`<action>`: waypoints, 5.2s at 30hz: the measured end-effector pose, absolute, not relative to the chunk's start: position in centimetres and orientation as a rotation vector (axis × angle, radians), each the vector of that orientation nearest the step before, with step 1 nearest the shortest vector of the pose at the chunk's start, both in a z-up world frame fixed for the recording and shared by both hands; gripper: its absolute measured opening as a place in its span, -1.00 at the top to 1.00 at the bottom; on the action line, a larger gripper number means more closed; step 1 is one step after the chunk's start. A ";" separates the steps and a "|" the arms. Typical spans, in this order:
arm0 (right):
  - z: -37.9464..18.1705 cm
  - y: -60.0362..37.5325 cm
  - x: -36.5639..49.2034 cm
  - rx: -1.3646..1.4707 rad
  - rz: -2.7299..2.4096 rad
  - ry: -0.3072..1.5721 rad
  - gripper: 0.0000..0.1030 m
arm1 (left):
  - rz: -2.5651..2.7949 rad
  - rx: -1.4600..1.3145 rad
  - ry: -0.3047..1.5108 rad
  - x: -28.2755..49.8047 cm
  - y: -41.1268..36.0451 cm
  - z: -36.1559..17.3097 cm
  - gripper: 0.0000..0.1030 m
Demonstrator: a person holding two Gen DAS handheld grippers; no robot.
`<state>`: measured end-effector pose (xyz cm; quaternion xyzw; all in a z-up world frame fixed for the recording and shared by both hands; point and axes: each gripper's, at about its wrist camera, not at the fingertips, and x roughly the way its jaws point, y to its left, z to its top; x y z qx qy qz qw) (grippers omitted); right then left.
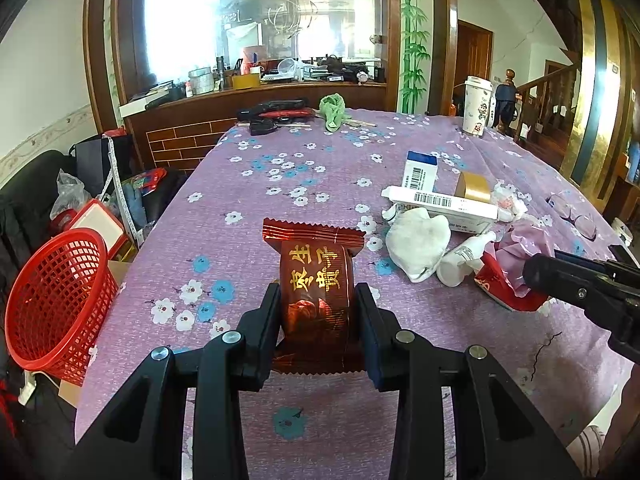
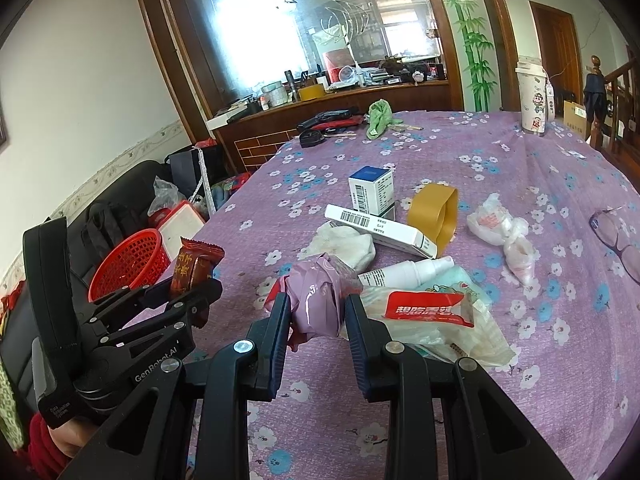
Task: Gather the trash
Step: 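Grasp the brown candy packet with the left tool while the right tool grasps a pink wrapper, then carry both wrappers to the red wastebasket and release them inside, then return to the table and grasp the tan paper bag with the right tool, then grasp the white cloth with the left tool while the right tool holds the tan bag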
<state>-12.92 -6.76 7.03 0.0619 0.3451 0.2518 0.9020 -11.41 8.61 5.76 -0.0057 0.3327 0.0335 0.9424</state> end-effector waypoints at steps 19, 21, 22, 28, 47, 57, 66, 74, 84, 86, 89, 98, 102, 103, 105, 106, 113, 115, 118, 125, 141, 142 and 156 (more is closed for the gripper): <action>7.5 -4.6 -12.8 0.088 0.548 0.719 0.42 | 0.100 -0.055 0.651 -12.4 11.1 6.5 0.32; 7.5 -4.2 -12.7 0.086 0.555 0.726 0.42 | 0.107 -0.063 0.648 -12.5 11.6 6.6 0.32; 7.5 -3.9 -12.7 0.084 0.557 0.727 0.42 | 0.111 -0.067 0.647 -12.6 11.9 6.6 0.32; 8.0 -1.9 -12.3 0.051 0.584 0.732 0.42 | 0.148 -0.092 0.630 -13.0 14.0 7.2 0.32; 10.9 13.2 -10.8 -0.059 0.846 0.795 0.41 | 0.449 -0.237 0.573 -17.6 30.2 8.4 0.32; 10.2 23.3 -8.8 -0.080 0.969 0.888 0.41 | 0.550 -0.275 0.620 -18.0 36.7 6.6 0.32; 9.6 27.3 -7.4 -0.049 0.985 0.901 0.14 | 0.575 -0.313 0.590 -18.4 38.4 6.7 -0.27; 10.5 20.1 -8.3 -0.038 0.886 0.831 -0.11 | 0.518 -0.280 0.556 -18.7 34.9 7.8 -0.35; 9.3 6.2 -10.6 0.011 0.728 0.800 -0.12 | 0.305 -0.153 0.600 -15.9 23.9 7.6 -0.41; 9.3 3.0 -10.9 0.024 0.690 0.784 -0.12 | 0.258 -0.128 0.615 -15.2 21.6 7.4 -0.41; 9.3 -2.2 -11.8 0.008 0.611 0.741 -0.12 | 0.195 -0.094 0.639 -14.2 18.4 7.0 -0.41; 6.6 -10.8 -13.0 -0.198 0.507 0.732 -0.28 | 0.074 0.008 0.688 -12.0 10.7 6.3 -0.41; 5.8 -8.8 -13.4 -0.364 0.543 0.713 -0.38 | 0.046 0.033 0.711 -11.6 8.8 5.8 -0.41; 5.4 -8.0 -13.3 -0.426 0.544 0.697 -0.38 | 0.041 0.039 0.717 -11.6 8.6 5.6 -0.41; 4.6 -7.1 -12.6 -0.498 0.512 0.693 -0.38 | 0.038 0.046 0.727 -11.4 8.4 5.5 -0.41; 4.3 -6.9 -12.0 -0.518 0.494 0.695 -0.38 | 0.036 0.047 0.731 -11.3 8.4 5.4 -0.41; 2.4 -7.7 -7.6 -0.453 0.465 0.800 -0.18 | -0.001 0.037 0.761 -11.1 8.7 5.1 -0.41; 2.7 -8.6 -7.5 -0.385 0.467 0.813 -0.05 | -0.022 0.028 0.771 -10.8 8.7 5.0 -0.41; 3.8 -10.2 -7.7 -0.274 0.474 0.812 -0.01 | -0.045 0.022 0.783 -10.2 8.2 5.0 -0.41; 6.4 -14.3 -9.2 0.021 0.461 0.765 0.01 | -0.112 -0.046 0.829 -7.0 6.4 5.3 -0.42; 6.7 -15.8 -10.9 0.135 0.480 0.729 0.00 | -0.130 -0.151 0.944 1.3 3.7 2.0 -0.21; 6.6 -15.9 -10.9 0.141 0.480 0.731 0.00 | -0.139 -0.153 0.948 1.3 3.6 1.8 -0.07; 5.7 -13.7 -11.5 0.170 0.493 0.748 0.00 | -0.140 -0.090 0.826 -4.7 4.4 3.7 0.20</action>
